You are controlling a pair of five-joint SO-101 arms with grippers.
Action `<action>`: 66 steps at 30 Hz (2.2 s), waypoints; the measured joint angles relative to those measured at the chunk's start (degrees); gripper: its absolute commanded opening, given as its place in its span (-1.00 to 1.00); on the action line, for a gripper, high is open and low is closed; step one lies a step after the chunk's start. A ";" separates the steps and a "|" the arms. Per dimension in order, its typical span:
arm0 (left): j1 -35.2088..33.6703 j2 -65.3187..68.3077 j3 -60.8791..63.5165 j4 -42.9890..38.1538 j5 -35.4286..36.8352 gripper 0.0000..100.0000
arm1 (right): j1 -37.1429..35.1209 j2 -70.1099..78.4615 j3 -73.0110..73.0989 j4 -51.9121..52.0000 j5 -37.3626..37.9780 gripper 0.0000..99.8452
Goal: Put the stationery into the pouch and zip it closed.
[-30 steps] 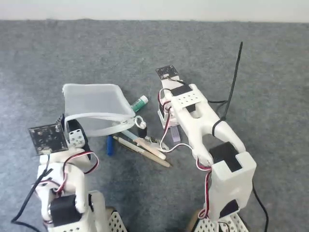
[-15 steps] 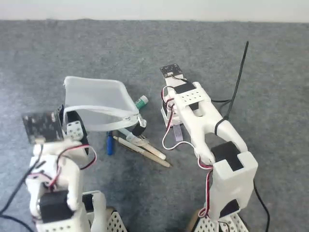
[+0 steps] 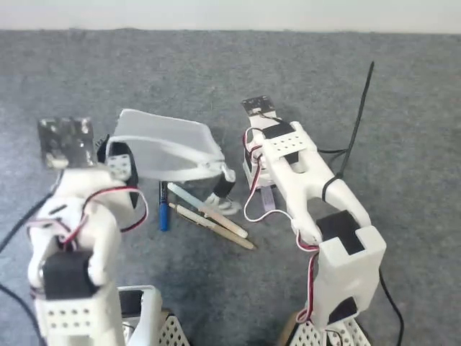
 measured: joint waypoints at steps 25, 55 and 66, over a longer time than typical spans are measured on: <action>0.26 39.03 -35.16 11.08 10.11 -0.98 | 1.93 -2.20 1.05 0.18 0.00 -0.99; 0.18 42.73 -35.60 15.47 25.23 -0.98 | 1.93 -29.63 1.05 17.76 0.00 -0.99; -2.99 42.73 -35.60 15.56 25.23 -0.98 | 1.49 -44.04 1.05 22.33 0.00 -0.99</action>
